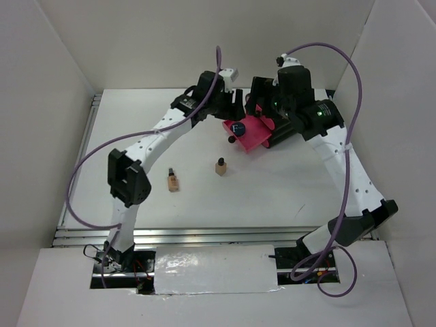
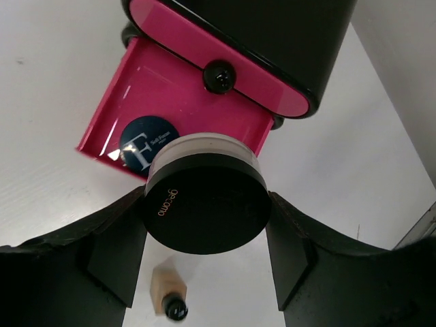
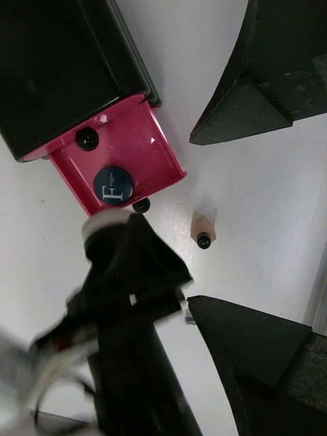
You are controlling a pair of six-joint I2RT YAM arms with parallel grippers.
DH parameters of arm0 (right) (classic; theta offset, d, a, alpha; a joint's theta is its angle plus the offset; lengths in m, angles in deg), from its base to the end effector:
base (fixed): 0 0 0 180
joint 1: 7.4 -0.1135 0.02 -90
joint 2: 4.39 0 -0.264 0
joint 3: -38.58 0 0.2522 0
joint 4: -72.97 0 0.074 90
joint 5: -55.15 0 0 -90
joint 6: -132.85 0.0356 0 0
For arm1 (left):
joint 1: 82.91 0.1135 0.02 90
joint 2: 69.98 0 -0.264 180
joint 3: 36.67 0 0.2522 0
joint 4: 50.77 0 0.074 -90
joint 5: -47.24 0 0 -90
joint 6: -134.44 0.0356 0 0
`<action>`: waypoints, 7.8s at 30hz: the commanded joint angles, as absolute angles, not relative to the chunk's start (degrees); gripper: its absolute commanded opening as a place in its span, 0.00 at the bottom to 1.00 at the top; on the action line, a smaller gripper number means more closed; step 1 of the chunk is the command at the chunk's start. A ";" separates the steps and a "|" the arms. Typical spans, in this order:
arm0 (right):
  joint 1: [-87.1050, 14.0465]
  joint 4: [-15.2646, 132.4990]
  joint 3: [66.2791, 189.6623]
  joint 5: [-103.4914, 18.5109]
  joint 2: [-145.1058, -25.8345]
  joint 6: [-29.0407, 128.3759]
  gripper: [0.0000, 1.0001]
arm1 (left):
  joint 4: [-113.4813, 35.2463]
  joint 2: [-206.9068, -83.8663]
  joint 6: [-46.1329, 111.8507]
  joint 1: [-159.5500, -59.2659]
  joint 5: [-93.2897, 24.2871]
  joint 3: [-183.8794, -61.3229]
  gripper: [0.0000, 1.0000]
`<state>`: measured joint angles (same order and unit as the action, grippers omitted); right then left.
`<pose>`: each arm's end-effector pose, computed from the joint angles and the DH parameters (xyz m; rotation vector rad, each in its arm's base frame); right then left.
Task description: Organize the makeup
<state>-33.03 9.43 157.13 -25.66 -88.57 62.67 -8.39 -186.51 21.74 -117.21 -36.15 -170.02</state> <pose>0.2700 0.1232 0.4653 -0.0074 2.0883 0.3184 0.3926 -0.2727 0.3755 0.2874 2.0751 -0.7358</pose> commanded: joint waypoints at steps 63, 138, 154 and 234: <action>-33.33 14.21 148.40 -27.64 -76.28 61.40 0.99 | -8.18 -200.84 -17.87 -110.50 -31.08 -161.60 0.24; -33.15 16.50 139.70 -33.27 -73.12 61.40 1.00 | -67.95 -232.58 -45.56 -114.99 -20.00 -176.12 0.66; -33.07 16.59 139.52 -33.62 -73.12 61.40 1.00 | -74.54 -229.51 -47.06 -114.55 -20.88 -169.88 0.26; -36.58 29.77 121.95 -30.63 -74.61 68.34 0.97 | -16.27 -183.97 22.82 -123.95 -46.72 -135.95 0.71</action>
<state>-36.16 29.72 120.58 -30.97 -75.02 68.74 -14.95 -183.63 21.94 -123.86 -47.93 -136.36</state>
